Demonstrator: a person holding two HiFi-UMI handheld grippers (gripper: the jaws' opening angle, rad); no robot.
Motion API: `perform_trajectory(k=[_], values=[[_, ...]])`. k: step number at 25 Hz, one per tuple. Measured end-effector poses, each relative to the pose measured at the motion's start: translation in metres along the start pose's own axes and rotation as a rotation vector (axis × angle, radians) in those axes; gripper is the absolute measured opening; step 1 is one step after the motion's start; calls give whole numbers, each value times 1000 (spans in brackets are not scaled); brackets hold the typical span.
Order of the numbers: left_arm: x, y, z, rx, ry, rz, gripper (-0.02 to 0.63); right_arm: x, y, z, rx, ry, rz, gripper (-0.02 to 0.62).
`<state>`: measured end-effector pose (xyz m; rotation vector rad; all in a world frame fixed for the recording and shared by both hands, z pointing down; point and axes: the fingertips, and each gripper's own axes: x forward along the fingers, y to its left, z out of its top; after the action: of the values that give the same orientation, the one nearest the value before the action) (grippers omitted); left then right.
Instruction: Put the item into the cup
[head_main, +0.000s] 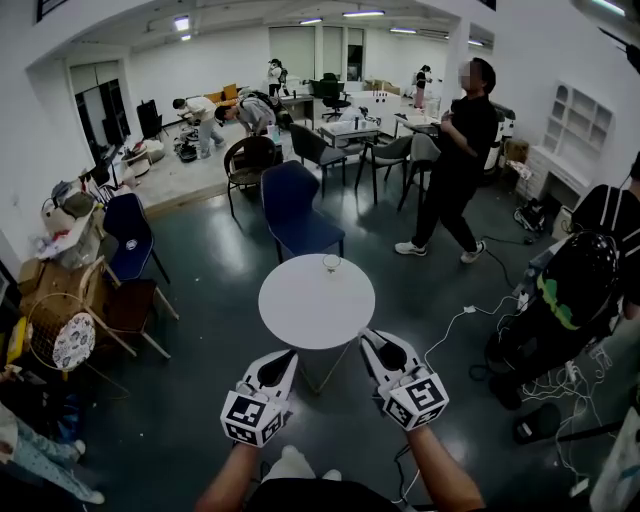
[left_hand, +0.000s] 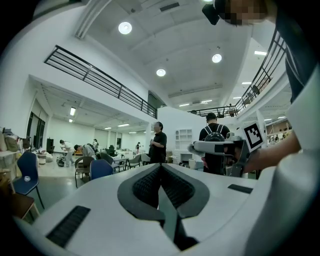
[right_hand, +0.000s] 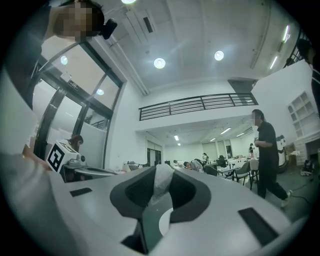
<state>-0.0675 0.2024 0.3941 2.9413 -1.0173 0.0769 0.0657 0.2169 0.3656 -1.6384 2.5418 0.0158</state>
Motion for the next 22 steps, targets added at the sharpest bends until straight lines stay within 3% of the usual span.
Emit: perform_trajectory(k=[8,16,22], values=[[3,6,2,1,7,4,15,7,-1,2,-2,1,9,75],[21,3,4,-15,-16,-42,15,17,-14,-3,-5,8,14,75],[37,23,6,-8,-26,-48,15,41,-23,-7,-6,8,10,75]])
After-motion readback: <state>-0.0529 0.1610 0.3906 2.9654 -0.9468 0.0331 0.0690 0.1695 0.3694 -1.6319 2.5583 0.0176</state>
